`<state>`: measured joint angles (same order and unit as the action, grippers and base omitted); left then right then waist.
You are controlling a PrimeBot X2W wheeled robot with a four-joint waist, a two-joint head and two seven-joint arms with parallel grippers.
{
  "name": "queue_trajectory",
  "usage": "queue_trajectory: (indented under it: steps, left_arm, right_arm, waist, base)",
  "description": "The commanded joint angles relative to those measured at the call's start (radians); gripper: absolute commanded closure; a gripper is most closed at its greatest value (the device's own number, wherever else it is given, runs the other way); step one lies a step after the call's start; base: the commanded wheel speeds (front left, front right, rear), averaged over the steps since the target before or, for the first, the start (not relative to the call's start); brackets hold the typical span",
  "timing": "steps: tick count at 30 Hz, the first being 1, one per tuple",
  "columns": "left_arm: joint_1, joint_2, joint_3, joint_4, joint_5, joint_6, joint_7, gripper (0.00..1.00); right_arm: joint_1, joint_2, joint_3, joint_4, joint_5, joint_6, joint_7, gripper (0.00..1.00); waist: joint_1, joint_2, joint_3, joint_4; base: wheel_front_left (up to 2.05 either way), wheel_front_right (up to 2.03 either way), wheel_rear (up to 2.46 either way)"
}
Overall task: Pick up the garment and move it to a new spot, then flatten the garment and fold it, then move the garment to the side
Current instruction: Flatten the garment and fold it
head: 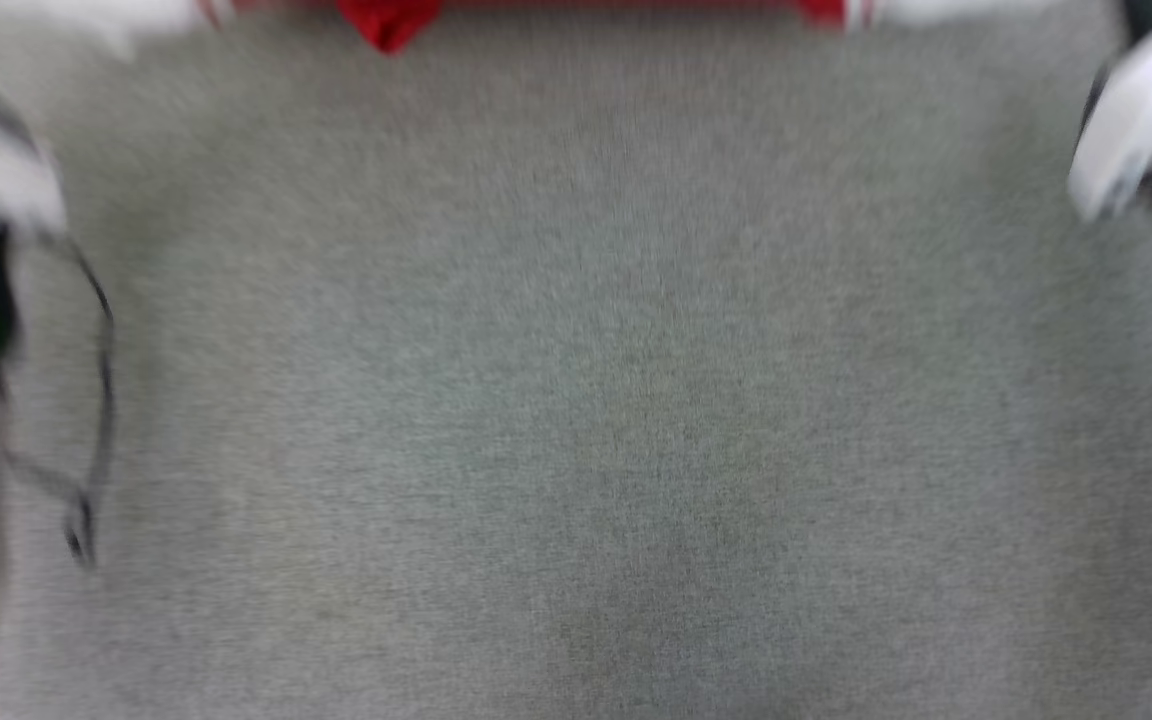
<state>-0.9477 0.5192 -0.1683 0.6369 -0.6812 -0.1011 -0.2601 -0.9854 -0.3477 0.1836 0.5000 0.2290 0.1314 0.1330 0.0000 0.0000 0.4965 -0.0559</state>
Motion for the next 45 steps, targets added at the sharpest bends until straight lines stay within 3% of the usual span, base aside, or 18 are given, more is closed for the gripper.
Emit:
queue_trajectory:
  steps: [1, 6, 14, 20, 27, 28, 29, 30, 31, 39, 45]
  left_arm:
    - [0.161, -0.017, 0.042, -0.075, -0.005, 0.025, -0.007, 1.00]
    - [0.427, -0.051, 0.080, -0.200, -0.021, 0.072, -0.007, 1.00]
    - [0.859, -0.082, 0.070, -0.453, -0.026, 0.205, 0.071, 1.00]
    - [1.072, -0.102, 0.058, -0.547, -0.071, 0.253, 0.148, 1.00]
    - [1.206, -0.111, 0.013, -0.580, -0.064, 0.288, 0.204, 1.00]
    - [1.218, -0.111, 0.007, -0.580, -0.061, 0.290, 0.210, 1.00]
    - [1.225, -0.112, 0.004, -0.584, -0.061, 0.294, 0.209, 1.00]
    - [1.229, -0.115, 0.001, -0.588, -0.062, 0.295, 0.207, 1.00]
    - [1.231, -0.117, -0.002, -0.590, -0.061, 0.296, 0.208, 1.00]
    - [1.197, -0.112, -0.021, -0.628, -0.044, 0.296, 0.217, 1.00]
    - [1.112, -0.115, -0.034, -0.670, -0.029, 0.283, 0.210, 1.00]
  right_arm:
    - [0.149, -0.001, -0.021, -0.081, 0.010, -0.001, 0.037, 1.00]
    - [0.405, -0.006, -0.067, -0.250, 0.018, -0.001, 0.099, 1.00]
    - [0.841, 0.060, -0.166, -0.483, 0.020, -0.001, 0.226, 1.00]
    - [1.073, 0.118, -0.163, -0.501, 0.039, -0.001, 0.289, 1.00]
    - [1.223, 0.130, -0.182, -0.467, 0.051, -0.001, 0.300, 1.00]
    - [1.236, 0.131, -0.184, -0.462, 0.052, -0.001, 0.299, 0.93]
    - [1.249, 0.139, -0.188, -0.458, 0.061, -0.001, 0.297, 0.70]
    - [1.258, 0.143, -0.191, -0.454, 0.066, -0.001, 0.301, 0.14]
    - [1.266, 0.142, -0.192, -0.452, 0.068, -0.001, 0.301, 0.00]
    - [1.171, 0.152, -0.255, -0.497, 0.093, -0.001, 0.243, 0.00]
    - [0.917, 0.154, -0.351, -0.416, 0.105, -0.001, 0.236, 0.00]
  waist:
    - [0.0000, 0.0000, -0.123, 0.018]
    - [0.0000, 0.0000, -0.217, 0.032]
    - [0.0000, 0.0000, -0.363, 0.037]
    - [0.0000, 0.0000, -0.442, 0.044]
    - [0.0000, 0.0000, -0.490, 0.057]
    - [0.0000, 0.0000, -0.494, 0.059]
    - [0.0000, 0.0000, -0.496, 0.061]
    - [0.0000, 0.0000, -0.498, 0.063]
    - [0.0000, 0.0000, -0.499, 0.065]
    - [0.0000, 0.0000, -0.474, 0.081]
    - [0.0000, 0.0000, -0.375, 0.120]
  base:
    - [0.00, 0.00, 0.00]
    - [0.00, 0.00, 0.00]
    - [0.00, 0.00, 0.00]
    - [0.00, 0.00, 0.00]
    - [0.00, 0.00, 0.00]
    - [0.00, 0.00, 0.00]
    - [0.00, 0.00, 0.00]
    - [0.00, 0.00, 0.00]
    - [0.00, 0.00, 0.00]
    - [0.00, 0.00, 0.00]
    - [0.00, 0.00, 0.00]
